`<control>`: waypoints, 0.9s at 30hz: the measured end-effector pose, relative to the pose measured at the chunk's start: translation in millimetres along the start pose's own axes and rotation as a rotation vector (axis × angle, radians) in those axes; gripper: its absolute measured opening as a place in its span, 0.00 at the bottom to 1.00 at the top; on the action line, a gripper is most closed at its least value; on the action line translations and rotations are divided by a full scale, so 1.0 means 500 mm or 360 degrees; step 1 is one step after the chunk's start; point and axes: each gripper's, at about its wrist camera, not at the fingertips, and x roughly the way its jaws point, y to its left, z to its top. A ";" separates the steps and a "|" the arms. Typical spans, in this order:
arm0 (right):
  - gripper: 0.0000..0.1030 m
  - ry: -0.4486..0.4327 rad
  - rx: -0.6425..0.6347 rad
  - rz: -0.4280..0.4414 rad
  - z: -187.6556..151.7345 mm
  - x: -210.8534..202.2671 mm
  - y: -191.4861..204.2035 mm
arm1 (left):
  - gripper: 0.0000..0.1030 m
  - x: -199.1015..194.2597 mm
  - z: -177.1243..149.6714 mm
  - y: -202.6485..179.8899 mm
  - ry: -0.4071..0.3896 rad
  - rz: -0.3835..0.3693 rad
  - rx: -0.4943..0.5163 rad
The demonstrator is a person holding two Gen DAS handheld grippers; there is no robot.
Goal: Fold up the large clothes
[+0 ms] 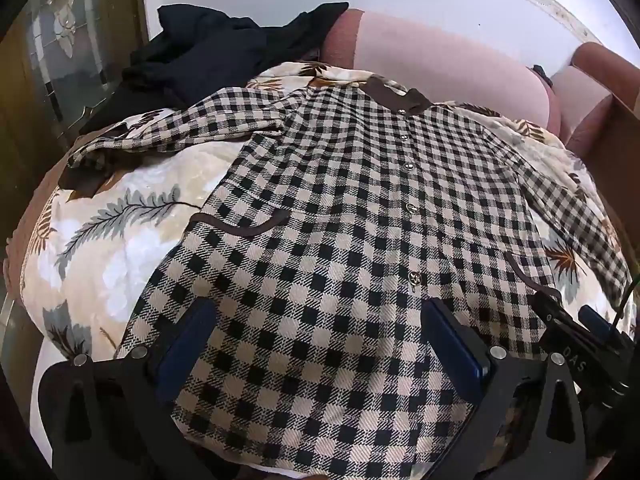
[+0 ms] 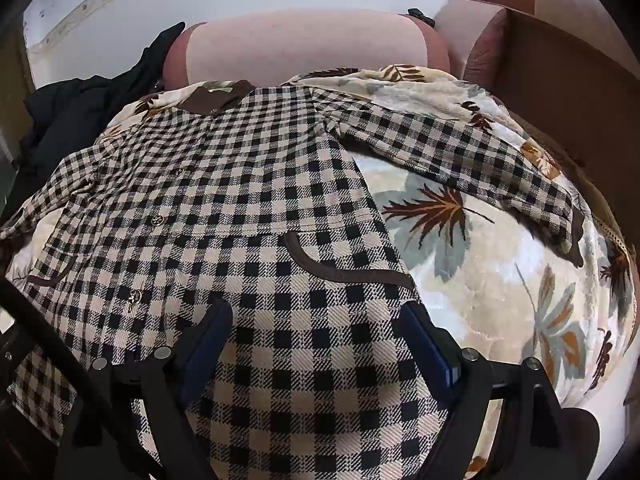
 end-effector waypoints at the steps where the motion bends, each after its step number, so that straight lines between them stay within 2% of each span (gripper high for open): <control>1: 0.86 0.0001 0.0003 0.0002 -0.001 0.000 0.000 | 1.00 0.001 0.000 -0.002 0.0004 -0.0001 -0.0005; 2: 0.86 0.0001 0.0002 -0.0001 -0.002 -0.001 0.001 | 1.00 -0.012 -0.007 0.006 -0.0042 -0.0045 -0.0034; 4: 0.86 0.0005 -0.0002 -0.0004 0.002 0.005 0.000 | 1.00 -0.011 0.002 0.013 0.0016 -0.0063 -0.0036; 7: 0.86 0.0013 -0.0014 -0.0009 0.000 -0.002 -0.009 | 1.00 -0.002 0.000 0.006 0.0050 -0.0016 0.0011; 15: 0.86 0.0026 -0.0041 -0.0009 -0.020 0.004 0.012 | 1.00 0.003 -0.022 0.010 0.0087 -0.0039 -0.0031; 21: 0.86 0.0017 -0.0036 -0.0019 -0.020 0.000 0.002 | 0.99 -0.034 -0.068 0.002 0.0082 -0.0097 -0.0064; 24: 0.86 0.0020 -0.0024 -0.0019 -0.020 0.001 -0.002 | 0.99 -0.051 -0.091 -0.016 0.0094 -0.0158 -0.0022; 27: 0.86 0.0020 -0.0020 -0.0020 -0.021 0.001 -0.001 | 0.99 -0.072 -0.101 -0.034 0.0044 -0.0173 0.0049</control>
